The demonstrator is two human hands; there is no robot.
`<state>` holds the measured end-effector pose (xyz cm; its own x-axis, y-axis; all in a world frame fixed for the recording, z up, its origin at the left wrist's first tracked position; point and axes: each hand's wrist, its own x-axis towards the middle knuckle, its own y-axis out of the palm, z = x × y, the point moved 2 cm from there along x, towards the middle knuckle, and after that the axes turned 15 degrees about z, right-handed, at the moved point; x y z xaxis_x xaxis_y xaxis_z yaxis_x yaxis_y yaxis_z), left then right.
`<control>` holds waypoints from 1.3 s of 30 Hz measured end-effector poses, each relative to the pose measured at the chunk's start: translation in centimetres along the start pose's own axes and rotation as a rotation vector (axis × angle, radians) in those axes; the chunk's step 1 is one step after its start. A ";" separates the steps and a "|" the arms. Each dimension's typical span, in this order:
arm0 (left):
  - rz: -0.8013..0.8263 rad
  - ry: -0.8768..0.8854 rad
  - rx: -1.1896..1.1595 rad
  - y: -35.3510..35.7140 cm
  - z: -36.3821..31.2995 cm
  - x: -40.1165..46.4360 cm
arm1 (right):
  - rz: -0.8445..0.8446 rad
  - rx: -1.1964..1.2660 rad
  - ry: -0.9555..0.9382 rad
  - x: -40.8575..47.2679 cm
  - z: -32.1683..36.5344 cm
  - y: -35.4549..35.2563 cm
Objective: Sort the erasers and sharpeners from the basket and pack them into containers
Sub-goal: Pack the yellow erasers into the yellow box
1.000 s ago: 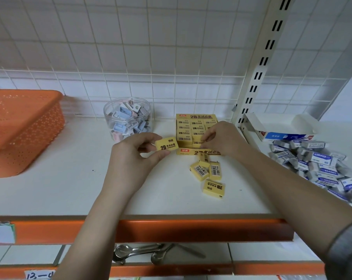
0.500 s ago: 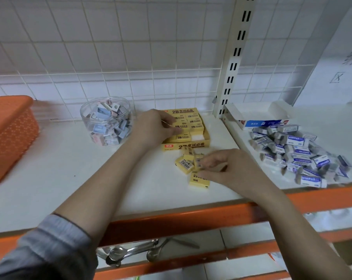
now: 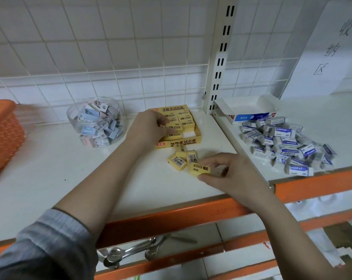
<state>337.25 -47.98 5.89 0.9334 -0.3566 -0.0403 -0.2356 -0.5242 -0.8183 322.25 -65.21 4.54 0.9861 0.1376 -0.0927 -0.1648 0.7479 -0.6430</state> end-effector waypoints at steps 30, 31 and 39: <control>0.153 0.393 0.320 0.2 -0.6 -1.7 | -0.280 0.188 -0.094 -2.0 -0.1 -3.3; 0.176 0.417 0.397 0.2 -0.6 -1.9 | -0.283 0.193 -0.100 -2.0 0.0 -3.4; 0.259 0.545 0.631 1.1 -0.9 -1.8 | -0.306 0.196 -0.108 -2.5 -0.2 -3.8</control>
<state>335.09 -48.66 5.57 0.5737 -0.8101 -0.1210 -0.0779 0.0931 -0.9926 320.46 -68.54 7.05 0.9843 -0.0522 0.1685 0.1268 0.8735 -0.4701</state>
